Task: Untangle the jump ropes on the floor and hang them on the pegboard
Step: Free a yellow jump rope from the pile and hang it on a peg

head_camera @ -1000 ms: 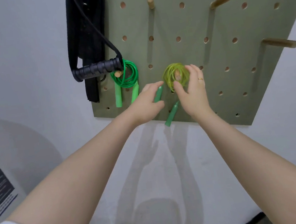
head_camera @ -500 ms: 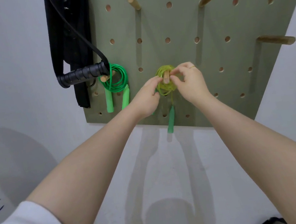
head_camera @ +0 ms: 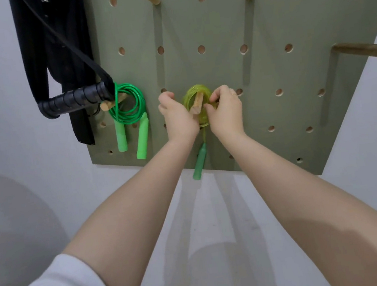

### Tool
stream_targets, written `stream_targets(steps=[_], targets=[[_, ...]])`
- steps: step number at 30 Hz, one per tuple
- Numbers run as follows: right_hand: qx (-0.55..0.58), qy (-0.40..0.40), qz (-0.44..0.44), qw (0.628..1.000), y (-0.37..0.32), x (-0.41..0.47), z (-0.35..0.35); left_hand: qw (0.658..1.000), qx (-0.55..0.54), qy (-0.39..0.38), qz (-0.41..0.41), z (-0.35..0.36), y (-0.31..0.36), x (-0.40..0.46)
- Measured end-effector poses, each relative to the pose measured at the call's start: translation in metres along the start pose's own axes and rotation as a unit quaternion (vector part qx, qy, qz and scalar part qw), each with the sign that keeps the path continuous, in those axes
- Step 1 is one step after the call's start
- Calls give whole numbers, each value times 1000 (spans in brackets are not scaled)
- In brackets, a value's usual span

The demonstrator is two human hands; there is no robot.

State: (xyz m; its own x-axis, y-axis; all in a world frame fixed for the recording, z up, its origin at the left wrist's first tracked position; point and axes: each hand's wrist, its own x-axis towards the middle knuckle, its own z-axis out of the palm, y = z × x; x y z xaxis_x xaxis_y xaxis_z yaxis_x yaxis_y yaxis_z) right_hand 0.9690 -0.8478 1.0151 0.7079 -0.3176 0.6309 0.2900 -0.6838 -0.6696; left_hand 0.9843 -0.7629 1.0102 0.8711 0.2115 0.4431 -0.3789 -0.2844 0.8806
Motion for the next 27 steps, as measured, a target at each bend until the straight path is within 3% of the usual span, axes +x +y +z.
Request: stream_targets(steps=[3, 6, 9, 12, 15, 19, 20, 22, 24, 25, 27], targets=[[77, -18, 27, 996, -1, 2, -6, 997, 20, -47, -63, 7, -3, 11], [100, -53, 49, 992, 1, 9, -11, 984, -63, -147, -80, 3, -1, 9], [14, -97, 23, 995, 1, 14, -16, 965, -133, -223, -27, -11, 1, 4], [89, -135, 53, 985, -4, 9, -23, 948, -178, -262, 18, -33, -3, -4], [266, -268, 49, 924, -11, -12, -39, 924, -184, -333, 39, -64, 1, -13], [388, -399, 24, 830, -10, -43, -48, 873, -192, -448, 8, -93, 11, -27], [418, -413, 38, 808, -13, -48, -48, 873, -194, -447, -8, -95, 10, -30], [436, -389, 69, 809, -18, -56, -42, 899, -179, -398, -26, -96, 7, -35], [384, -329, 100, 857, -21, -62, -34, 958, -79, -276, 2, -94, 0, -40], [338, -297, 106, 887, -21, -65, -29, 984, 6, -178, 33, -93, -5, -43], [249, -244, 102, 932, -21, -73, -23, 988, 104, -8, 113, -93, -8, -56]])
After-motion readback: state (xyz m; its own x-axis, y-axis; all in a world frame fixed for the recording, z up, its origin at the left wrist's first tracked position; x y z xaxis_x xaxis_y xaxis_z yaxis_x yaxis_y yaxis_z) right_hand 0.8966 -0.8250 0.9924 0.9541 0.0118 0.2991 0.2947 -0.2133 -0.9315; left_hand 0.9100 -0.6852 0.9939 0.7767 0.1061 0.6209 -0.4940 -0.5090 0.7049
